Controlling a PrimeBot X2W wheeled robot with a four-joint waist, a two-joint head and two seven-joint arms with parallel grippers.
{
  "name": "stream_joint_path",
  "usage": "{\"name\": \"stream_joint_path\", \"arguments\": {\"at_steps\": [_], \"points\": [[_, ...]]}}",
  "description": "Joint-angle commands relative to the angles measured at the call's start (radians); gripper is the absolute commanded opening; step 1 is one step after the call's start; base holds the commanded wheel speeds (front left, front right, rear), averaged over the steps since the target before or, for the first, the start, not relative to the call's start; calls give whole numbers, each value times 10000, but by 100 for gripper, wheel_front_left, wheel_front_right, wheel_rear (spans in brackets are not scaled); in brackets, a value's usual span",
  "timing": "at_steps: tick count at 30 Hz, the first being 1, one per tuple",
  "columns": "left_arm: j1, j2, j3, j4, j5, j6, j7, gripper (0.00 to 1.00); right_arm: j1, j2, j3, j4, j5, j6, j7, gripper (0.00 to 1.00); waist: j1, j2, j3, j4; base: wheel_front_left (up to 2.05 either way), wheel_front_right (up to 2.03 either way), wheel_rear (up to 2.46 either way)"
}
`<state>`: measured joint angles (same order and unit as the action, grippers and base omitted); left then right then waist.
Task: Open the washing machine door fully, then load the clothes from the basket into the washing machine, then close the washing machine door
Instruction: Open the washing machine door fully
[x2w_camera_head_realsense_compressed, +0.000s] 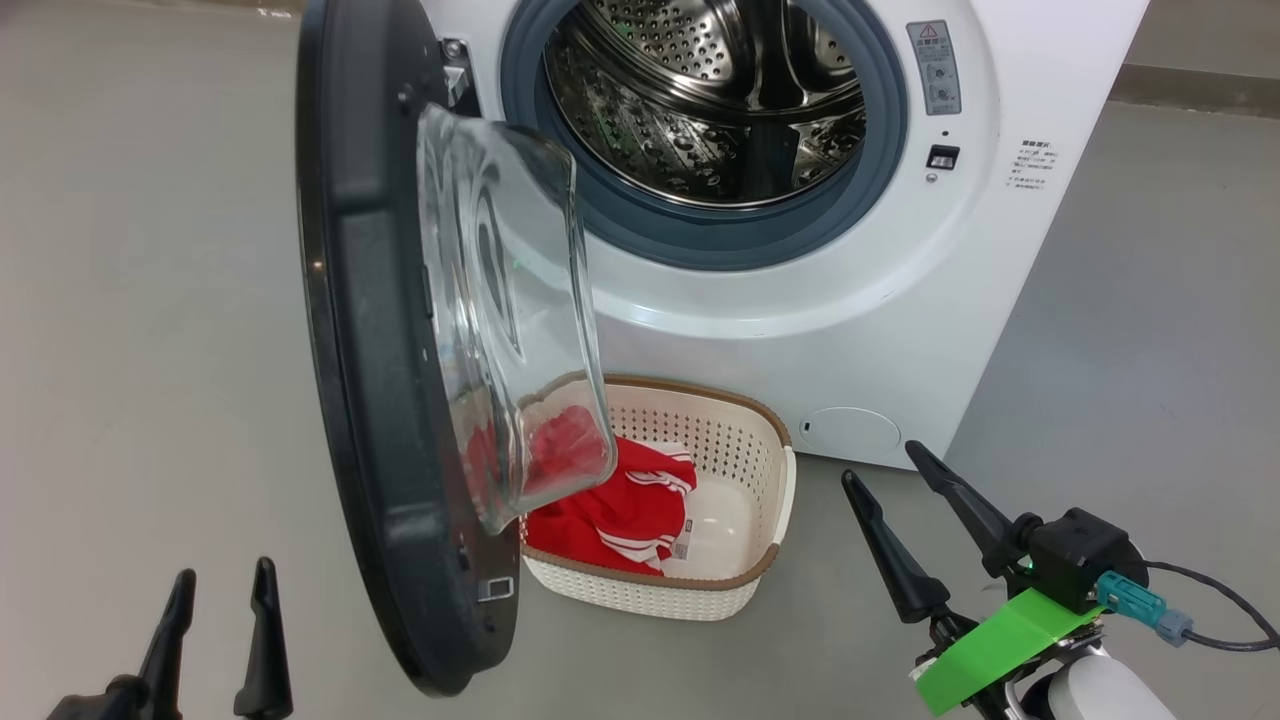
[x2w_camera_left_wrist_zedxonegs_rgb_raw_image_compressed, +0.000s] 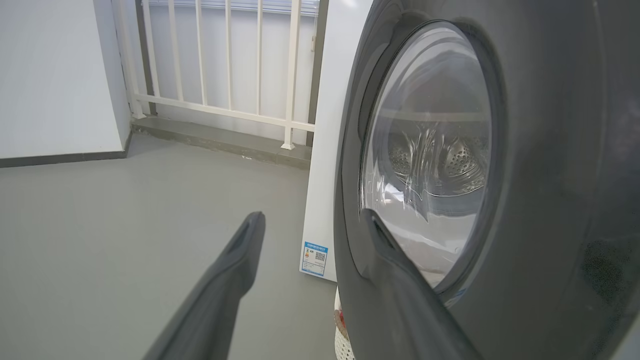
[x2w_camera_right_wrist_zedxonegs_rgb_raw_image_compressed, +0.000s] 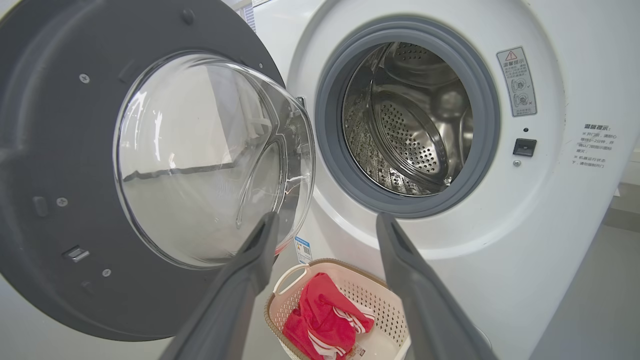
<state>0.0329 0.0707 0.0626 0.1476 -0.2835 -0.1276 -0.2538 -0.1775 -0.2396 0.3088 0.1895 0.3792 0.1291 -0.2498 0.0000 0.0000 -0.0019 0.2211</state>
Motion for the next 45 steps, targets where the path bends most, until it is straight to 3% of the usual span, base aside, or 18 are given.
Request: {"name": "stream_joint_path", "arguments": {"at_steps": [1, 21, 22, 23, 24, 25, 26, 34, 45], "points": [[-241, 242, 301, -199, -4, -31, -80, 100, 41, 13, 121, -287, -50, 16, -120, 100, 0, 0, -7, -1, 0, 0, 0], [-351, 297, 347, -297, 17, -31, -80, 100, 66, -19, -55, -397, -2, 16, -120, 100, 0, 0, 86, 50, 0, 0, 0], [-382, 331, 327, -313, 14, -31, -80, 97, 66, -19, -70, -395, -7, 16, -120, 100, 0, 0, 95, 54, 0, 0, 0], [-420, 371, 322, -338, 15, -31, -80, 56, 63, -17, -80, -393, -14, 16, -120, 100, 0, 0, 103, 57, 0, 0, 0], [-459, 406, 341, -368, 14, -31, -80, 40, 58, -13, -89, -395, -21, 16, -120, 100, 0, 0, 112, 59, 0, 0, 0], [-496, 432, 370, -409, 14, -31, -80, 10, 52, -7, -99, -399, -28, 16, -120, 100, 0, 0, 121, 61, 0, 0, 0], [-532, 460, 392, -446, 16, -31, -80, 0, 47, -1, -110, -401, -35, 16, -120, 100, 0, 0, 127, 61, 0, 0, 0], [-1002, 778, 529, -1046, 215, -31, -80, 0, 57, 57, -175, -353, -26, 16, -120, 100, 0, 0, 129, 63, 0, 0, 0], [-1239, 612, 216, -4243, 1106, -17, -80, 0, 100, 121, -171, -288, 99, 16, -120, 100, 0, 0, 22, -63, 0, 0, 0]]}}
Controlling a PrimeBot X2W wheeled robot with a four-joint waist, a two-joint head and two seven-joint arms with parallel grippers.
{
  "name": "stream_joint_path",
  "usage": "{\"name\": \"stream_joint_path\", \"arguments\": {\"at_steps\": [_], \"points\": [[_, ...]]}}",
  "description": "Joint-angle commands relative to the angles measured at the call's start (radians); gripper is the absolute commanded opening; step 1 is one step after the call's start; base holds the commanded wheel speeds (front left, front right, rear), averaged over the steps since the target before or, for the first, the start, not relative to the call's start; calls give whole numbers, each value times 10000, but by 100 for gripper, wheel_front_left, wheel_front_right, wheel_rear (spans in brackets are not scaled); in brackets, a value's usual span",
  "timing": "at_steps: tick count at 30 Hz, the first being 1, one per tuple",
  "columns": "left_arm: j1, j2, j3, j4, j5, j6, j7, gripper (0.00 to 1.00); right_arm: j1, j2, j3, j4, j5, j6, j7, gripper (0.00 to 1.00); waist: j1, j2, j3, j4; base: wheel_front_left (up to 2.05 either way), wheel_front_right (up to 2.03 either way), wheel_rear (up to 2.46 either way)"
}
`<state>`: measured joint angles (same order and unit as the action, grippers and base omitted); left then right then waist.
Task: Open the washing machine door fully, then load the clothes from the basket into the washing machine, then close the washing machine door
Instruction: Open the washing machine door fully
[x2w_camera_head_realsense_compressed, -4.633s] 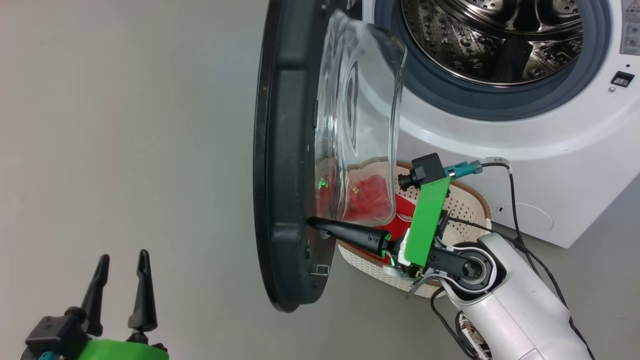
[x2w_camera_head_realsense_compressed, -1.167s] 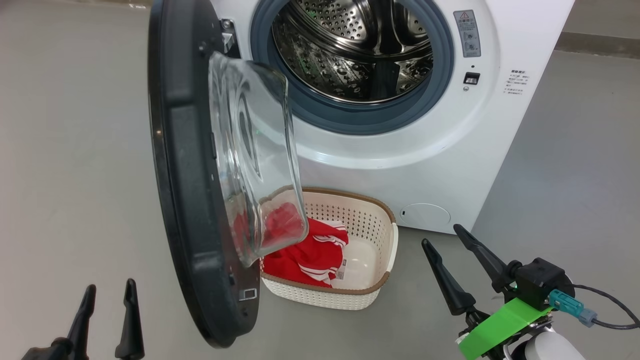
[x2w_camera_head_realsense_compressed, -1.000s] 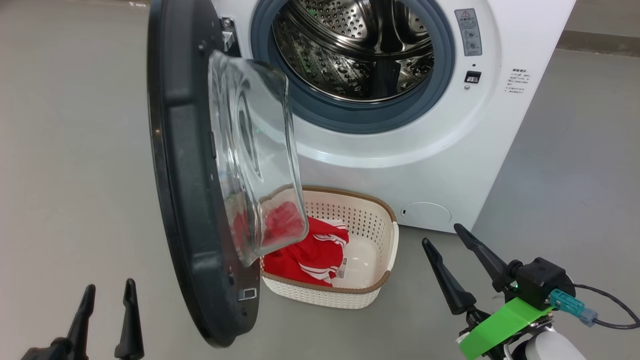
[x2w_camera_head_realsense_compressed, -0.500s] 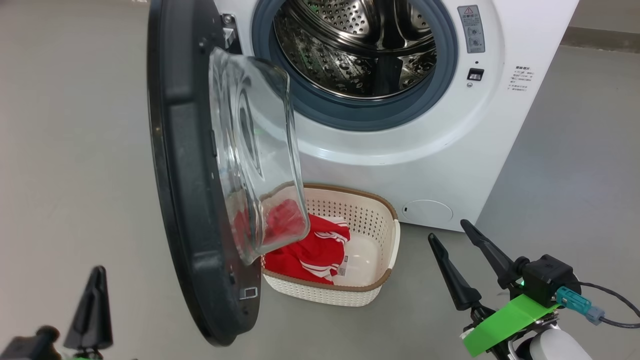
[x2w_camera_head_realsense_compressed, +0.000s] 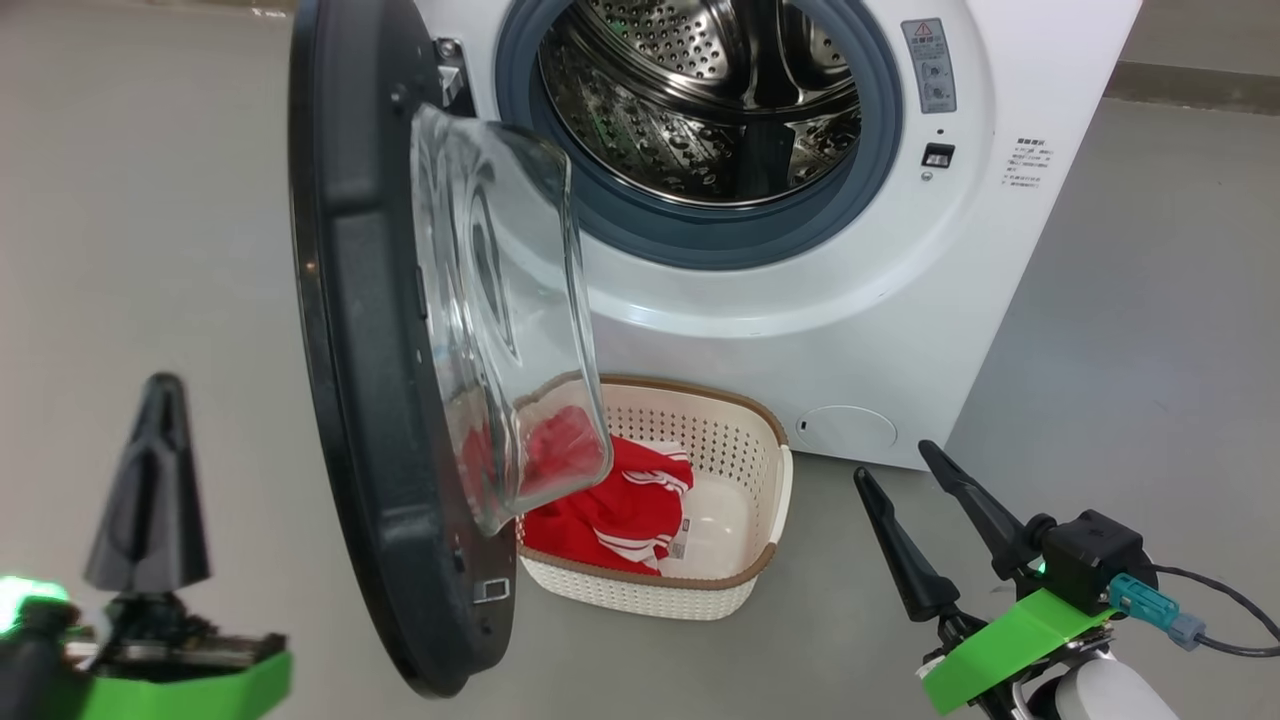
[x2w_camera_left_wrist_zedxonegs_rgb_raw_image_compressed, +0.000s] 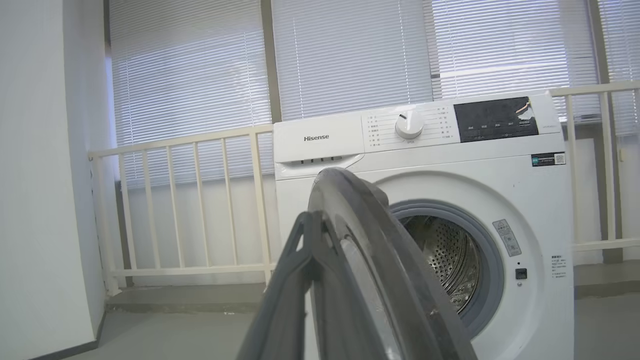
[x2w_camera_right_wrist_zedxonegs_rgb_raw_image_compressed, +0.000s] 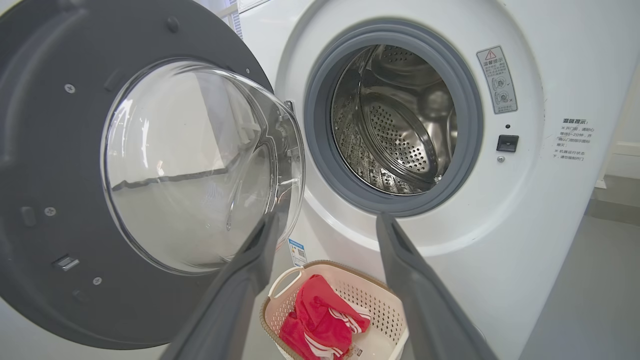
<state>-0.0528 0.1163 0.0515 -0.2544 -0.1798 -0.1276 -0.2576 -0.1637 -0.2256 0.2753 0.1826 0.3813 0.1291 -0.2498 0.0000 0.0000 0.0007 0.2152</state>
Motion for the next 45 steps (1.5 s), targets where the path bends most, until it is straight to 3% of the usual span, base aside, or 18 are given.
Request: {"name": "stream_joint_path", "arguments": {"at_steps": [1, 12, 28, 45], "points": [[-350, 160, 155, -491, 157, -18, -42, 0, -39, -19, 180, -207, 89, 16, -120, 100, 0, 0, -11, -6, 0, 0, 0], [117, 1, -2070, -1894, 272, -26, 535, 0, -109, 4, 225, -217, 118, 16, -120, 100, 0, 0, 69, 3, 0, 0, 0], [1024, -159, -3720, -231, -813, -29, 1075, 0, -266, 6, 245, -189, 130, 16, -120, 100, 0, 0, 240, -167, 0, 0, 0], [363, -193, -3291, 2320, -1808, 15, 694, 0, -321, 64, 344, -73, 193, 16, -120, 100, 0, 0, 290, -280, 0, 0, 0]]}}
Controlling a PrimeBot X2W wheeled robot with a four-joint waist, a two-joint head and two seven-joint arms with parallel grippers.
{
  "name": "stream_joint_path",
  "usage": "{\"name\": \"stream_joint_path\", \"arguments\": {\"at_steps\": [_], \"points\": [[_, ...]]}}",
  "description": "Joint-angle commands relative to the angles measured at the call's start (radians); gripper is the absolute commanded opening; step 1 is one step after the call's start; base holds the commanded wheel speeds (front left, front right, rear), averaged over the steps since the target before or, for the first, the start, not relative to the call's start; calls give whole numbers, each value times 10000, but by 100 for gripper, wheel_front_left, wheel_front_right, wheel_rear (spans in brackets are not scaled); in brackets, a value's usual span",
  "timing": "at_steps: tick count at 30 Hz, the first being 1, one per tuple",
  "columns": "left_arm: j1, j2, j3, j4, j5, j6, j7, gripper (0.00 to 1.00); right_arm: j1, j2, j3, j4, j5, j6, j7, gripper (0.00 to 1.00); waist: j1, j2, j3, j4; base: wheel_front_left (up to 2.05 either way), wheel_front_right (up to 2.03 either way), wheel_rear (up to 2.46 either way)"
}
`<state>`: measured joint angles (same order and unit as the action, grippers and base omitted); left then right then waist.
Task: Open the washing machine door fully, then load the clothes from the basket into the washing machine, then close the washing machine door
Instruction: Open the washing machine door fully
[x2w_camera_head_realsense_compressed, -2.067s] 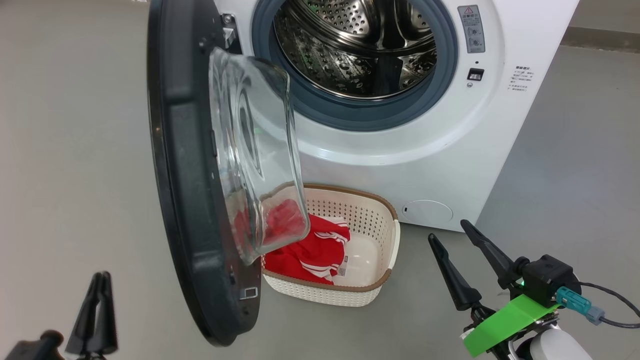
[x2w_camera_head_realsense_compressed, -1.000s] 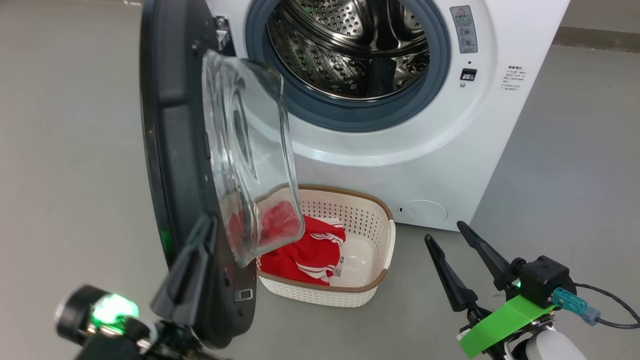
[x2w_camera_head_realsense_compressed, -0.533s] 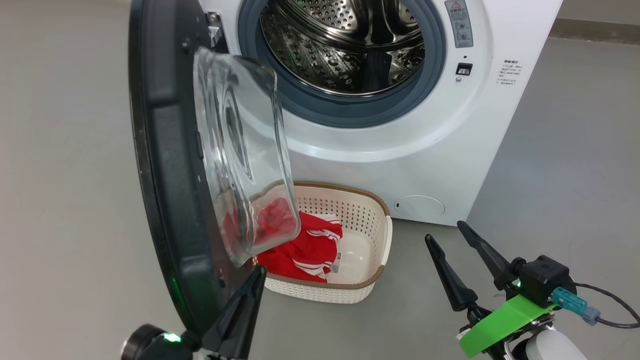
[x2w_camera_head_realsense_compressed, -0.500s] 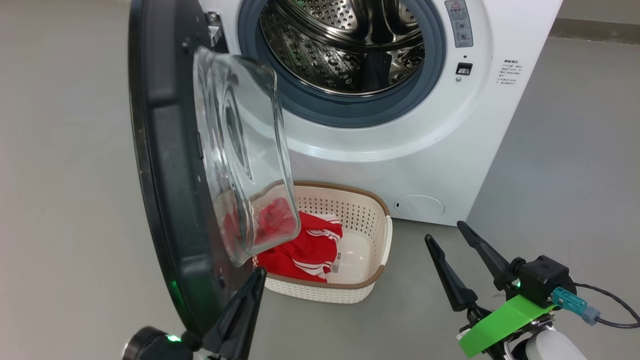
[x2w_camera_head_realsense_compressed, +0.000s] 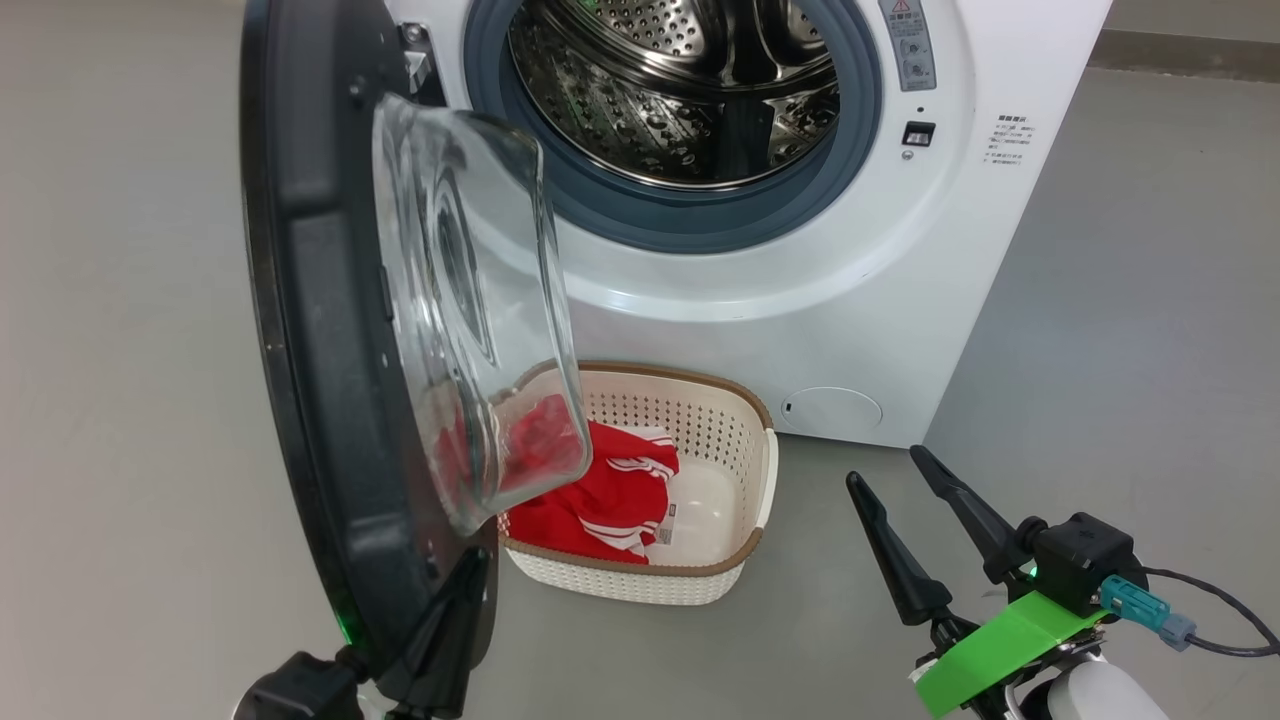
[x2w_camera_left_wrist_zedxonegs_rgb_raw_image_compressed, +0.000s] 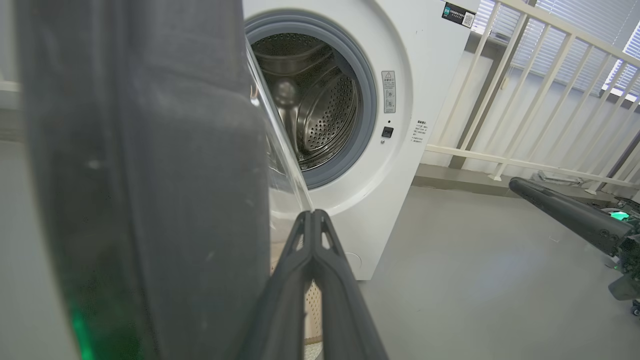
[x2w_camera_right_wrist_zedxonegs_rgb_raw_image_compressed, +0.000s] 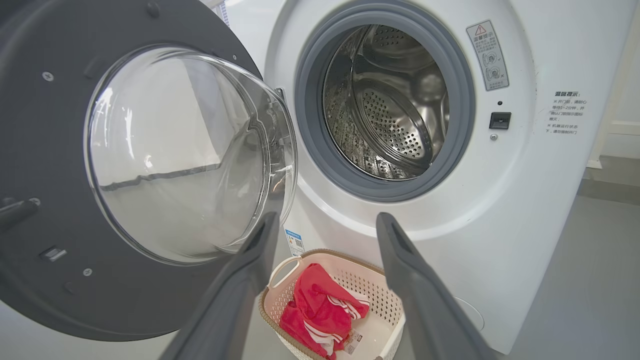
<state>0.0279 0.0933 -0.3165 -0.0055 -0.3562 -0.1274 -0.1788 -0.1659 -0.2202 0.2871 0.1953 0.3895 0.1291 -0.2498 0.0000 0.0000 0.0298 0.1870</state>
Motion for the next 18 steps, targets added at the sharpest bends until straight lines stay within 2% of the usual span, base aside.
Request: {"name": "stream_joint_path", "arguments": {"at_steps": [1, 11, 18], "points": [[-454, 36, 414, -95, -78, 22, -110, 0, -293, 12, 226, -195, 113, 16, -120, 100, 0, 0, -10, 6, 0, 0, 0], [-471, 186, 955, 367, -337, 325, -275, 0, -235, 70, 228, -183, 66, 16, -120, 100, 0, 0, -8, 154, 0, 0, 0], [-532, 499, 1412, 469, -516, 479, -275, 0, -252, 26, 291, -84, 104, 16, -120, 100, 0, 0, 68, 543, 0, 0, 0]]}}
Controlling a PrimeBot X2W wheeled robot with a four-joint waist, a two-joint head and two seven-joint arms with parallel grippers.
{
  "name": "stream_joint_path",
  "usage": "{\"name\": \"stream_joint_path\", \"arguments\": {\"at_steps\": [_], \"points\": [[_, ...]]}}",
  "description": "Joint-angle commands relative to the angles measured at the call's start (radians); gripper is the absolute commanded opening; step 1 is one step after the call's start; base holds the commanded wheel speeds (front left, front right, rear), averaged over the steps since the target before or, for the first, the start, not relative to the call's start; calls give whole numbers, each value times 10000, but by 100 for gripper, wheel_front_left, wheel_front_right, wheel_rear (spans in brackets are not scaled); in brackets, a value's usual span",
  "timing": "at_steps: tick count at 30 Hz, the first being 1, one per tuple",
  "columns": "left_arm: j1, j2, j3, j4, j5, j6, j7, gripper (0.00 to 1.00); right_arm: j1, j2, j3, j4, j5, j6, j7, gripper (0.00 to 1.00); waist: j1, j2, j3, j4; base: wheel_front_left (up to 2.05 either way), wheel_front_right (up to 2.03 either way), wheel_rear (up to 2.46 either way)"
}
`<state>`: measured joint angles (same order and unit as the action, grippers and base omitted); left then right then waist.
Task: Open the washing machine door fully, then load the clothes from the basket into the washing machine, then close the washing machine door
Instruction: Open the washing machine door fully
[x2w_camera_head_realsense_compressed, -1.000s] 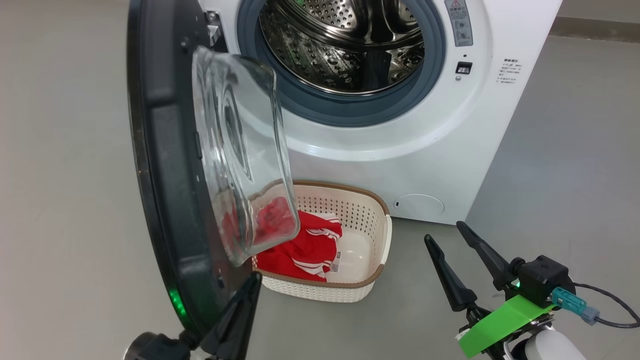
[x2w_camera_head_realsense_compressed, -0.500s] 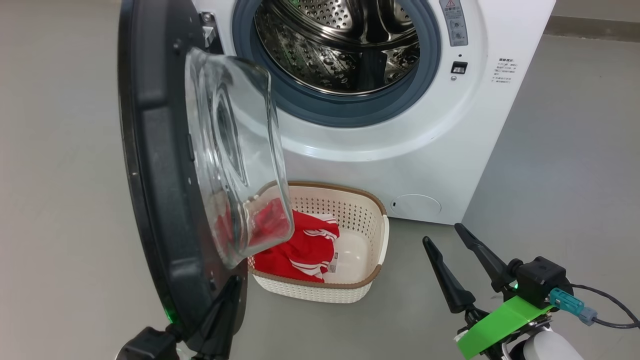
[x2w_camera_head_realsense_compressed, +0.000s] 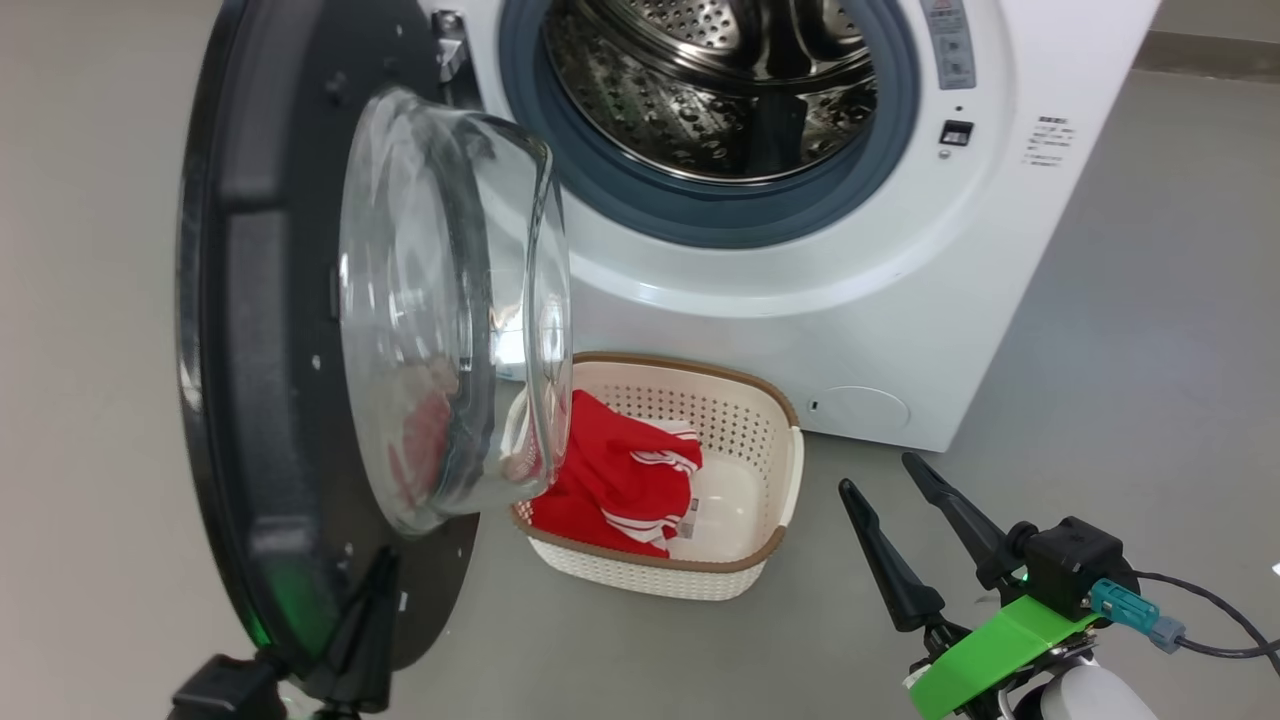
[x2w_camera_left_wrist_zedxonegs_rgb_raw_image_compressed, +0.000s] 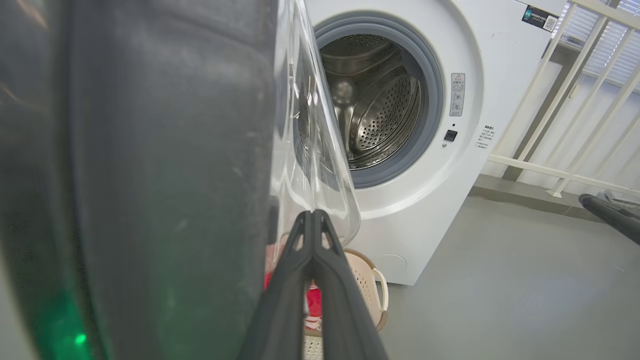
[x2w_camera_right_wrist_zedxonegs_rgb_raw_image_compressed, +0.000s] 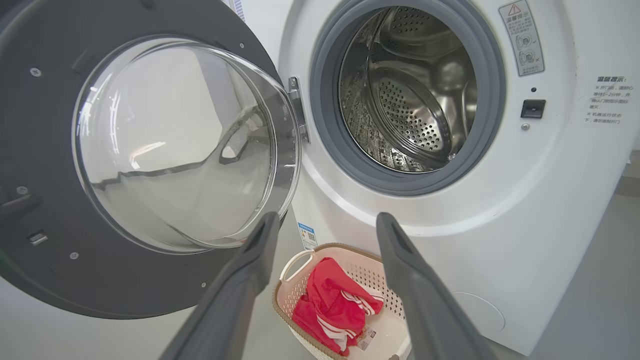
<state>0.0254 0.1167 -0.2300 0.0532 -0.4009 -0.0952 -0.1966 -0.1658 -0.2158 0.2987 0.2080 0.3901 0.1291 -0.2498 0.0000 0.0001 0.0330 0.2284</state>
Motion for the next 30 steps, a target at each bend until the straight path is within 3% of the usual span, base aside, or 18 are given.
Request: {"name": "stream_joint_path", "arguments": {"at_steps": [1, 30], "points": [[-538, 320, 613, -99, -84, 187, -73, 0, -269, -13, 180, -214, 100, 16, -120, 100, 0, -1, 62, 190, 0, 0, 0], [-2742, 1622, 2180, 2035, -1111, 221, 154, 0, -1310, 90, 344, -293, -75, 16, -120, 100, 0, -1, 1307, 1583, 0, 0, 0]]}}
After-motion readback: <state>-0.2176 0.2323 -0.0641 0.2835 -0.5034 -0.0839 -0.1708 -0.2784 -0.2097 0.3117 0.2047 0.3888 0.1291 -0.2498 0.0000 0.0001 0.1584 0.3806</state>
